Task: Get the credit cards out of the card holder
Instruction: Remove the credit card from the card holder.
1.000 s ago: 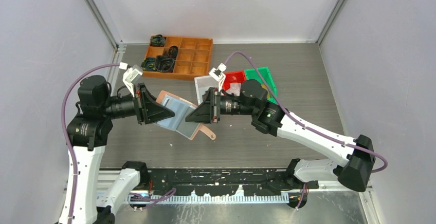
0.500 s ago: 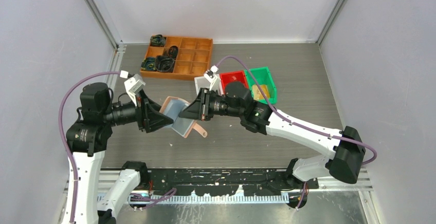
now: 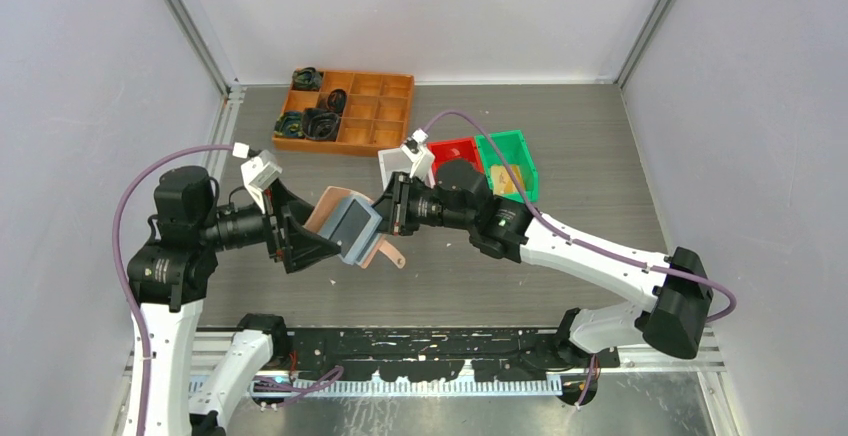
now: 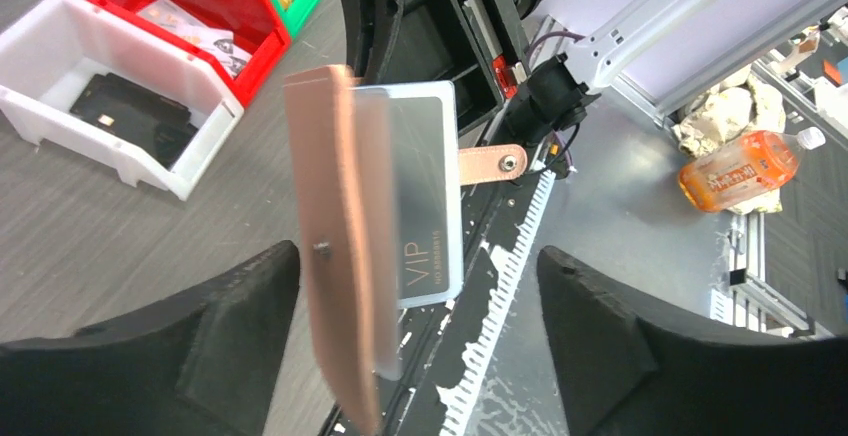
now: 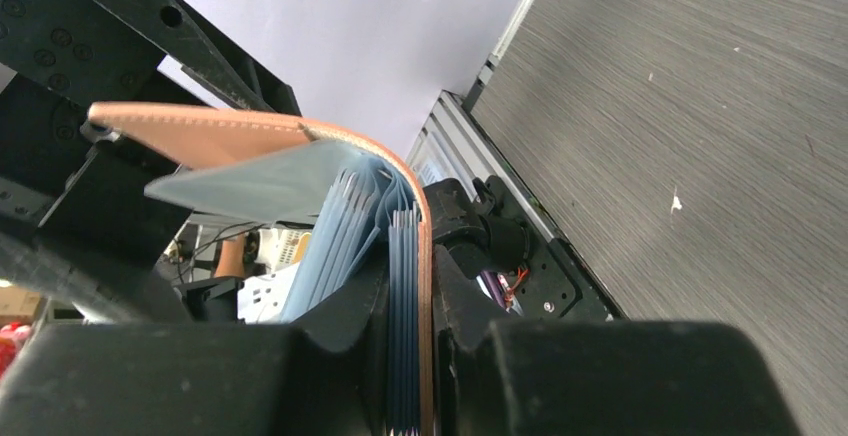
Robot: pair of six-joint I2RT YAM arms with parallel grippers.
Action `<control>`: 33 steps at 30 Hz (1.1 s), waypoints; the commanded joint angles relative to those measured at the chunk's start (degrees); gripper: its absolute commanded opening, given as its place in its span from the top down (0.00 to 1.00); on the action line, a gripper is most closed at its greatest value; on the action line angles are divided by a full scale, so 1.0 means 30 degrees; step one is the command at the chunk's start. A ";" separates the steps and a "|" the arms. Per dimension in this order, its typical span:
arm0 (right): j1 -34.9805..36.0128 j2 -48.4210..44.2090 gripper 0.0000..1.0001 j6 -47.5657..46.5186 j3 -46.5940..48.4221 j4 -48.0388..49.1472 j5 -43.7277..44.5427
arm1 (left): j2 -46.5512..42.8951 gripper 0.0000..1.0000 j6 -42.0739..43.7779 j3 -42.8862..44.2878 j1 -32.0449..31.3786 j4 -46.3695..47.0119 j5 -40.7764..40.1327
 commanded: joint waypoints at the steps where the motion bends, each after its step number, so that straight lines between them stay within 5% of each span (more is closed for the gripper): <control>1: 0.0645 0.0060 0.99 -0.0042 0.2880 -0.2138 0.1563 | -0.0629 0.08 -0.0042 -0.0378 -0.0027 0.1118 0.0511; 21: 0.2377 0.2547 0.99 -0.0857 0.7165 -0.5652 0.5080 | -0.2597 0.19 0.4559 -0.2374 -0.0048 0.1211 -0.2348; 30: 0.2462 0.2284 0.99 -0.0885 0.6856 -0.5729 0.5024 | -0.3146 0.47 0.4934 -0.3100 -0.0034 0.2748 -0.4772; 33: 0.2466 0.2275 0.99 -0.0874 0.6758 -0.5729 0.4934 | -0.3182 0.49 0.4535 -0.3112 -0.0034 0.2967 -0.4635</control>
